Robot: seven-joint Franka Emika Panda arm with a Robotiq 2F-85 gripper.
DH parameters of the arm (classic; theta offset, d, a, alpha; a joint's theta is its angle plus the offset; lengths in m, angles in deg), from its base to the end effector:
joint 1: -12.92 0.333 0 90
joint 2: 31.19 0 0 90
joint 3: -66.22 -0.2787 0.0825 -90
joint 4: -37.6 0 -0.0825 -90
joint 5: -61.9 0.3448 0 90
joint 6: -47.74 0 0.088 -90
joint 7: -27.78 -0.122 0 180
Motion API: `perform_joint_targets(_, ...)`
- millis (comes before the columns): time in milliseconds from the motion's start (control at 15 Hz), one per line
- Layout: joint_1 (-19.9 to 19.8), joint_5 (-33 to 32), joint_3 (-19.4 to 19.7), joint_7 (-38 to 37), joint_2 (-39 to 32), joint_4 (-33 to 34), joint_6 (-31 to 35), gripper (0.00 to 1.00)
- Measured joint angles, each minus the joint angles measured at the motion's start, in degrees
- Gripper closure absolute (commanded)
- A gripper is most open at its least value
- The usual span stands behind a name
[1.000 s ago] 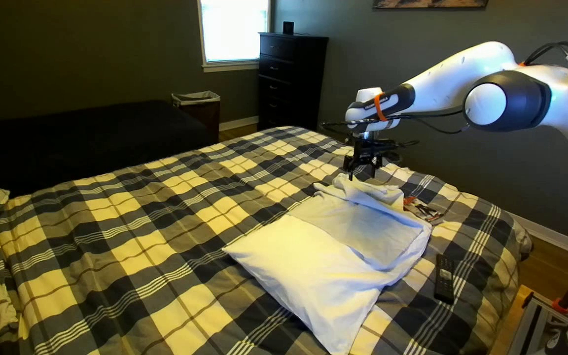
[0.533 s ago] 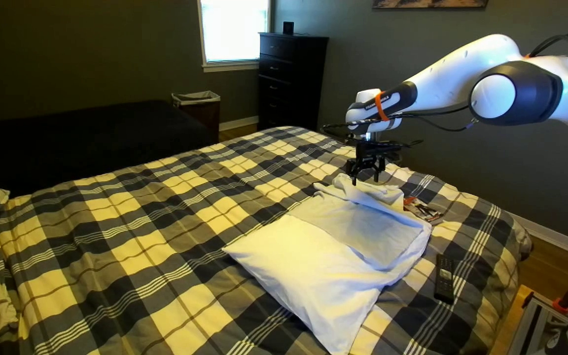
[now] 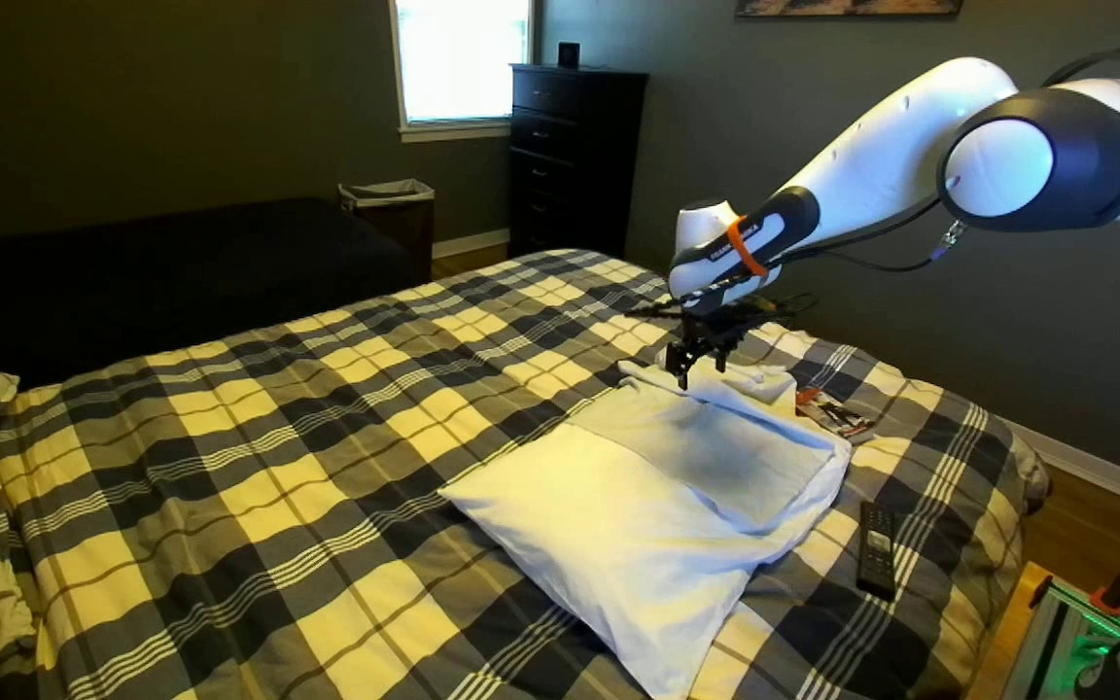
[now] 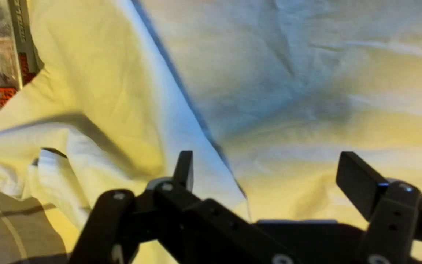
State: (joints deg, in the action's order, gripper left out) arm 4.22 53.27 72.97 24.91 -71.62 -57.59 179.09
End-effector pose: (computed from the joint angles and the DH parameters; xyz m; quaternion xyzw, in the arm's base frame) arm 0.6010 -0.1655 0.1779 0.9905 -0.0947 -0.0461 0.0886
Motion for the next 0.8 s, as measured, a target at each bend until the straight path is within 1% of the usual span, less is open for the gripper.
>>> perform_joint_targets(200, 4.4, -4.8, 0.4, 0.0, 3.4, -9.2, 11.1, 0.0)
perform_joint_targets(333, 6.7, -7.0, 0.7, 0.0, 5.7, -14.6, 16.4, 0.0)
perform_joint_targets(533, 9.2, -9.4, 0.7, 0.5, 7.9, -19.3, 19.4, 0.0)
perform_joint_targets(800, 11.7, -11.3, 0.7, 1.1, 9.3, -21.1, 19.4, 0.0)
